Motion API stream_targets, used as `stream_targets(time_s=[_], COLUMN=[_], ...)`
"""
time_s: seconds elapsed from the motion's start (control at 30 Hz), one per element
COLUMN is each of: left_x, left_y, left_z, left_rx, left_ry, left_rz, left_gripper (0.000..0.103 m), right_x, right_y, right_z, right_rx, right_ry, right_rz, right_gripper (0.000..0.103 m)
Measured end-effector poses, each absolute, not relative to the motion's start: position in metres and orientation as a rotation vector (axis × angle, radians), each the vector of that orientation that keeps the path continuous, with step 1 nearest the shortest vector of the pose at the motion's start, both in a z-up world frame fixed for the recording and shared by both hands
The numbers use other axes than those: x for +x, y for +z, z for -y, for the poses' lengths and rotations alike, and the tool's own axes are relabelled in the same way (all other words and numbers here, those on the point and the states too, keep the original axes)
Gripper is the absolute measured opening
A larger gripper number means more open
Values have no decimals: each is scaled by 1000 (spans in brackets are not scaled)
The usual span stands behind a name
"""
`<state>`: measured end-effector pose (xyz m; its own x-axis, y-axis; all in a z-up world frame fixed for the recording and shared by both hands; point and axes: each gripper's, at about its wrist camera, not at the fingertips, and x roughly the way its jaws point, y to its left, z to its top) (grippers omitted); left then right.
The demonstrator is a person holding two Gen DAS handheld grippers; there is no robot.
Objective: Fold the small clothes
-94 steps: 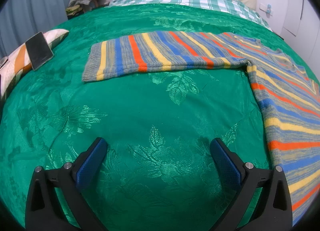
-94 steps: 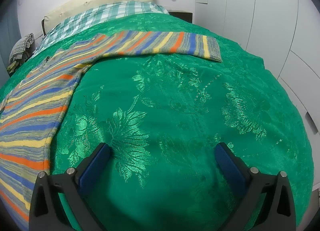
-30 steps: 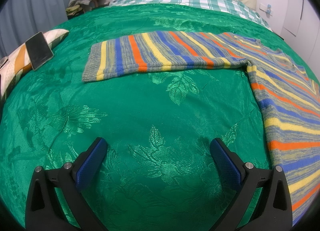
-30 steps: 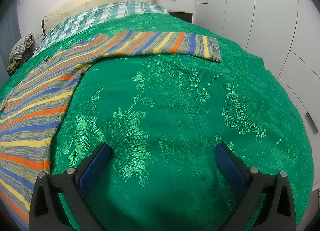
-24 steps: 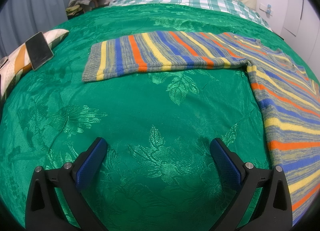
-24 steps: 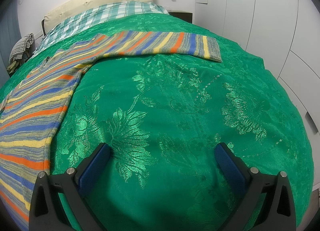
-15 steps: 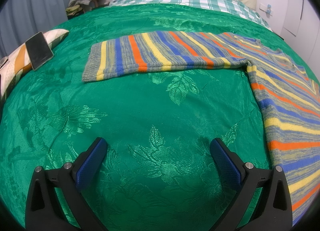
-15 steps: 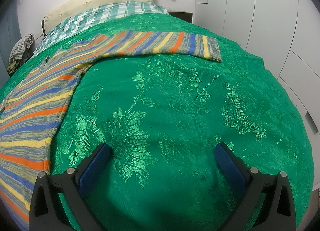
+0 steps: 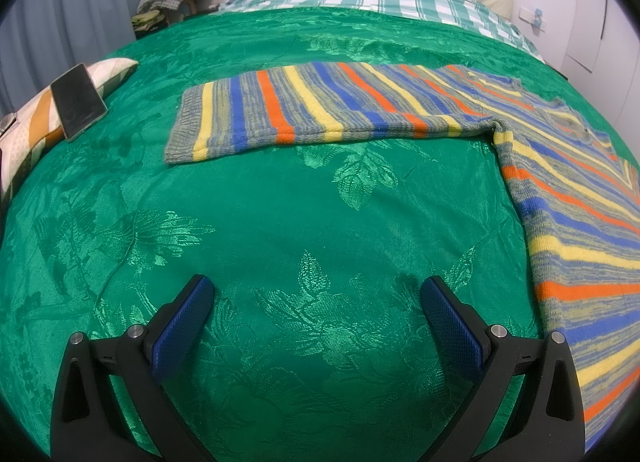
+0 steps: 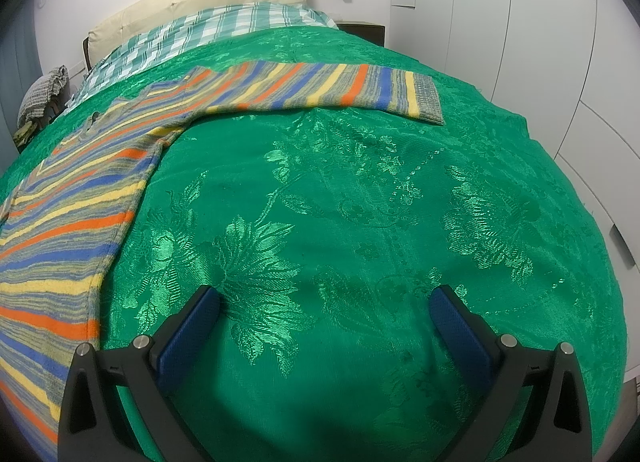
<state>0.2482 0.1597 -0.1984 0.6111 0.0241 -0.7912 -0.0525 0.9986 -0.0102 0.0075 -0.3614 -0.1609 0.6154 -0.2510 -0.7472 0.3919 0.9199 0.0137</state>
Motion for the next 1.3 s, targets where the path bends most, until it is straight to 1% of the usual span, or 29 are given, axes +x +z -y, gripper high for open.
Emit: stream_targets(time_s=[1.0,1.1,1.17,1.23,1.3], left_x=[248,252,253,246,227], left_y=[-198,-199,-193,-178,-153], left_z=[-159,-159,-158,-154,-145], left_rx=[-29,-32,-15,6,23], left_ry=[49,67,63,56,6], left_rz=[-910,-937,-986,-1015,-959], left_gripper=[103,103,103,99,99], right_x=[8,8,10,14,12], right_y=[-161,-160,-157,-146,-120], right_z=[362,361,362,375,407], right_rx=[183,177,166,229,373], right_ry=[-372,-375,-362,-325,-276], right_rz=[-830,-837,-870,-901,-796], right_gripper=[103,103,103,102,102])
